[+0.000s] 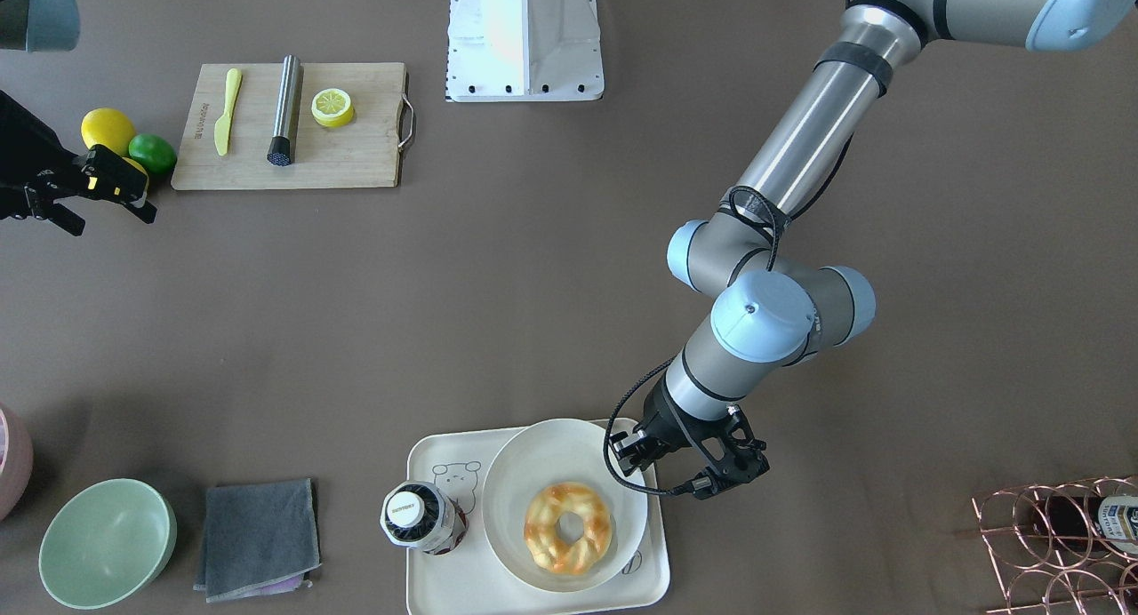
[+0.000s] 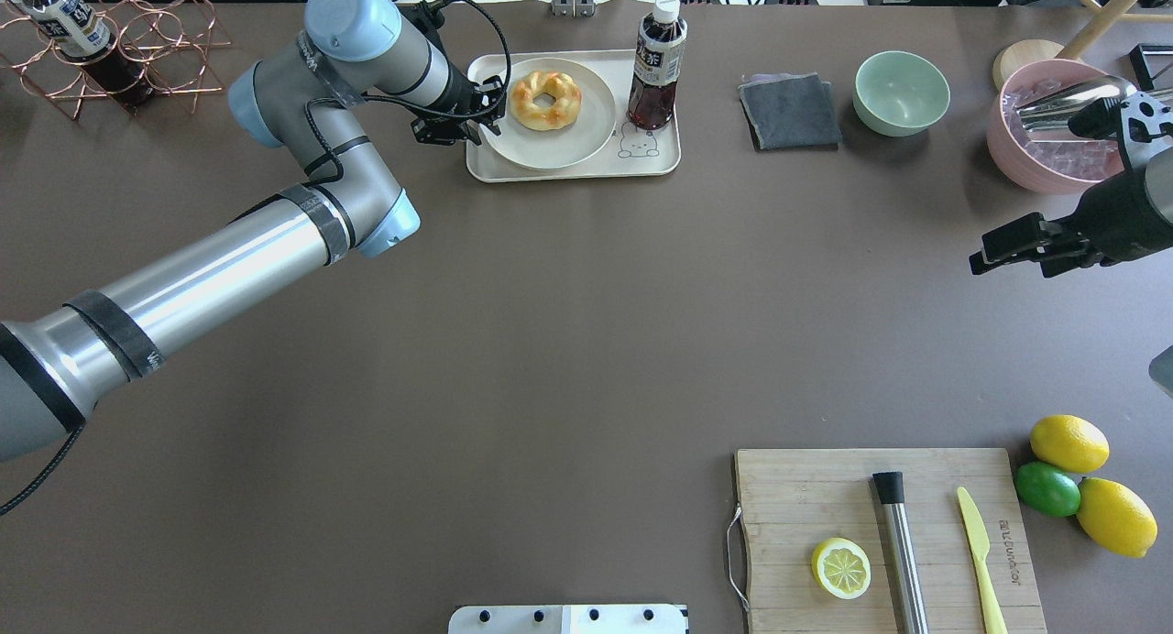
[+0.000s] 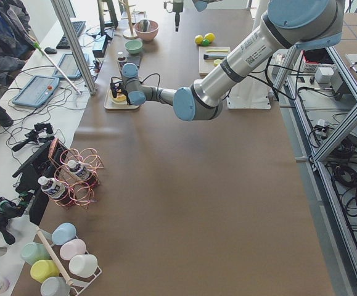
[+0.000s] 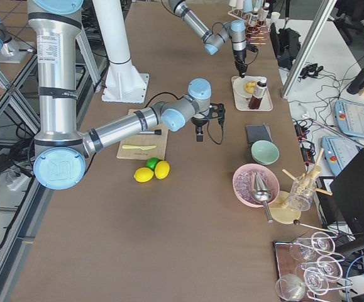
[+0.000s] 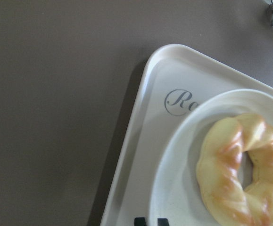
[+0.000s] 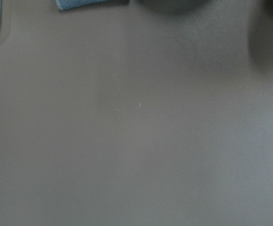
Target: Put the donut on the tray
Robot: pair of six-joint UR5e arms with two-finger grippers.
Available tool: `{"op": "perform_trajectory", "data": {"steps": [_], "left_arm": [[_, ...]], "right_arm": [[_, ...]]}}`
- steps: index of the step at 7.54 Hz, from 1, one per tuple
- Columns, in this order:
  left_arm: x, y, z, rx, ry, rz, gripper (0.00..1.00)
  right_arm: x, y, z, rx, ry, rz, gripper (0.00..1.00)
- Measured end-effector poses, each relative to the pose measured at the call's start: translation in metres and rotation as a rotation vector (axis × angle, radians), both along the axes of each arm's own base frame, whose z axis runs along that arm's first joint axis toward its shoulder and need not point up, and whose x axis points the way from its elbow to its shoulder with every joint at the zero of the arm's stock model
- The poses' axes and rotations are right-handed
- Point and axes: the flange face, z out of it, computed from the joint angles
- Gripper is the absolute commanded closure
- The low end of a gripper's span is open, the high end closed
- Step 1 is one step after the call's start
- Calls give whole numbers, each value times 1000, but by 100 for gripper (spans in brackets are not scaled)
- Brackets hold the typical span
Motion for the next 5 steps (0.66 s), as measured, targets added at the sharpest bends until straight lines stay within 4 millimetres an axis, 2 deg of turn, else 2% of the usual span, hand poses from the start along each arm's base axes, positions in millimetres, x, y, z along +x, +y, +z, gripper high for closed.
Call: {"op": "perform_trajectory", "data": {"steps": [2, 3, 4, 5], "left_arm": [[-6, 3, -5, 22, 10, 6, 10], [-24, 12, 4, 44, 5, 33, 10], [-55, 26, 14, 55, -22, 82, 9], [-93, 43, 16, 61, -64, 142, 4]], "right_arm": [[3, 1, 5, 9, 7, -7, 0], [6, -2, 8, 17, 12, -8, 0], [12, -6, 16, 29, 23, -12, 0], [22, -13, 28, 44, 38, -16, 0]]}}
